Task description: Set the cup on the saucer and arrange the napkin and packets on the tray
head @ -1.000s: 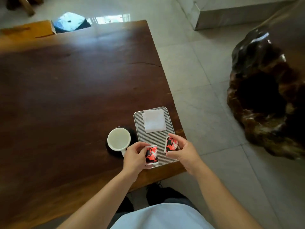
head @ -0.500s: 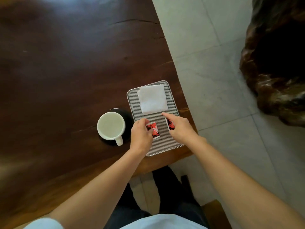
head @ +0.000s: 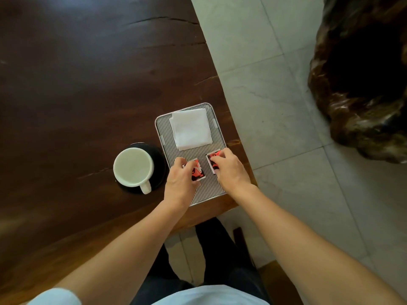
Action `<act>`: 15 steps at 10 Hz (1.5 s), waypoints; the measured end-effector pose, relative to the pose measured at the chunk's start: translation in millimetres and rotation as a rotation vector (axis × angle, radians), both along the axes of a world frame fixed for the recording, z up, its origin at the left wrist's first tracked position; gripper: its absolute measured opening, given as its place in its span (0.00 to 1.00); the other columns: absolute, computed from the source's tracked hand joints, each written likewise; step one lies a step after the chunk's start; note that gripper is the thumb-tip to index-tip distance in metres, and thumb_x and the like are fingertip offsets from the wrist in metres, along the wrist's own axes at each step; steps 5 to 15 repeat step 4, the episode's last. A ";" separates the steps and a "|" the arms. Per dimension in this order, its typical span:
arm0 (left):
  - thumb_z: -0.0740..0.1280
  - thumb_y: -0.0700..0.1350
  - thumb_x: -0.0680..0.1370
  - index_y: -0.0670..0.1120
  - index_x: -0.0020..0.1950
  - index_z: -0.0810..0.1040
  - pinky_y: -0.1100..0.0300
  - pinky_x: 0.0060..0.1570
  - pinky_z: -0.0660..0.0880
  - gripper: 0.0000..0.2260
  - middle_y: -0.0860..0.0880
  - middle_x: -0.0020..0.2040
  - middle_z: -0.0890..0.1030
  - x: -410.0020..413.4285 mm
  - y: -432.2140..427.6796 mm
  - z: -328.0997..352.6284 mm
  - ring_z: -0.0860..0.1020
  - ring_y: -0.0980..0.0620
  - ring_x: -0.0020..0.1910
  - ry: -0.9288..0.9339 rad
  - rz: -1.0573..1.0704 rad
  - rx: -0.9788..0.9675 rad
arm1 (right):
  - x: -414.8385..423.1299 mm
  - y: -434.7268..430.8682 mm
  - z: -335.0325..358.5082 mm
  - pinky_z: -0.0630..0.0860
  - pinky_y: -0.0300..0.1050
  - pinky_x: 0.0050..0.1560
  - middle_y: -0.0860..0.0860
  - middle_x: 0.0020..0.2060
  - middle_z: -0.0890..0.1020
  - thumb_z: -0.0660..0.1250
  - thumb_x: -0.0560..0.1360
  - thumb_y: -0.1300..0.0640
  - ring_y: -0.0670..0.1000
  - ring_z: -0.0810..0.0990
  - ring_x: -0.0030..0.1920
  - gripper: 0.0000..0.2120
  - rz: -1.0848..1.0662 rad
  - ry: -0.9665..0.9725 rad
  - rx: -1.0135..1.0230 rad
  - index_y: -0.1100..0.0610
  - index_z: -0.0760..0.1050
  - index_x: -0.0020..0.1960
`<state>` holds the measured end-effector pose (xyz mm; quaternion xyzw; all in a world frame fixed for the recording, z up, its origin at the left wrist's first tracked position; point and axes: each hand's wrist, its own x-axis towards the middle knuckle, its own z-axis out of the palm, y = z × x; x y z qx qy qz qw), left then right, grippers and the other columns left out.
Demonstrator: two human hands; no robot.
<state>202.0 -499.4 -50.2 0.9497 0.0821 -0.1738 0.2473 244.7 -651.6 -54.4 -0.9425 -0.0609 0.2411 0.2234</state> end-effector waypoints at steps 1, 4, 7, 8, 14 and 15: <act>0.77 0.43 0.72 0.45 0.70 0.76 0.53 0.58 0.78 0.26 0.45 0.61 0.74 0.3 -0.2 -1.8 0.76 0.45 0.57 -0.017 -0.006 -0.001 | 1.1 3.2 0.1 0.81 0.50 0.47 0.53 0.55 0.74 0.68 0.77 0.66 0.55 0.77 0.52 0.15 -0.010 -0.021 0.004 0.56 0.76 0.62; 0.76 0.44 0.73 0.49 0.67 0.76 0.53 0.58 0.76 0.23 0.48 0.61 0.75 2.5 12.5 38.6 0.75 0.46 0.60 0.114 -0.031 -0.026 | 5.8 -3.0 36.4 0.77 0.50 0.54 0.53 0.57 0.78 0.67 0.78 0.60 0.56 0.78 0.57 0.17 -0.013 0.111 -0.033 0.54 0.77 0.66; 0.76 0.44 0.73 0.49 0.67 0.76 0.53 0.58 0.76 0.23 0.48 0.61 0.75 2.5 12.5 38.6 0.75 0.46 0.60 0.114 -0.031 -0.026 | 5.8 -3.0 36.4 0.77 0.50 0.54 0.53 0.57 0.78 0.67 0.78 0.60 0.56 0.78 0.57 0.17 -0.013 0.111 -0.033 0.54 0.77 0.66; 0.76 0.44 0.73 0.49 0.67 0.76 0.53 0.58 0.76 0.23 0.48 0.61 0.75 2.5 12.5 38.6 0.75 0.46 0.60 0.114 -0.031 -0.026 | 5.8 -3.0 36.4 0.77 0.50 0.54 0.53 0.57 0.78 0.67 0.78 0.60 0.56 0.78 0.57 0.17 -0.013 0.111 -0.033 0.54 0.77 0.66; 0.76 0.44 0.73 0.49 0.67 0.76 0.53 0.58 0.76 0.23 0.48 0.61 0.75 2.5 12.5 38.6 0.75 0.46 0.60 0.114 -0.031 -0.026 | 5.8 -3.0 36.4 0.77 0.50 0.54 0.53 0.57 0.78 0.67 0.78 0.60 0.56 0.78 0.57 0.17 -0.013 0.111 -0.033 0.54 0.77 0.66; 0.76 0.44 0.73 0.49 0.67 0.76 0.53 0.58 0.76 0.23 0.48 0.61 0.75 2.5 12.5 38.6 0.75 0.46 0.60 0.114 -0.031 -0.026 | 5.8 -3.0 36.4 0.77 0.50 0.54 0.53 0.57 0.78 0.67 0.78 0.60 0.56 0.78 0.57 0.17 -0.013 0.111 -0.033 0.54 0.77 0.66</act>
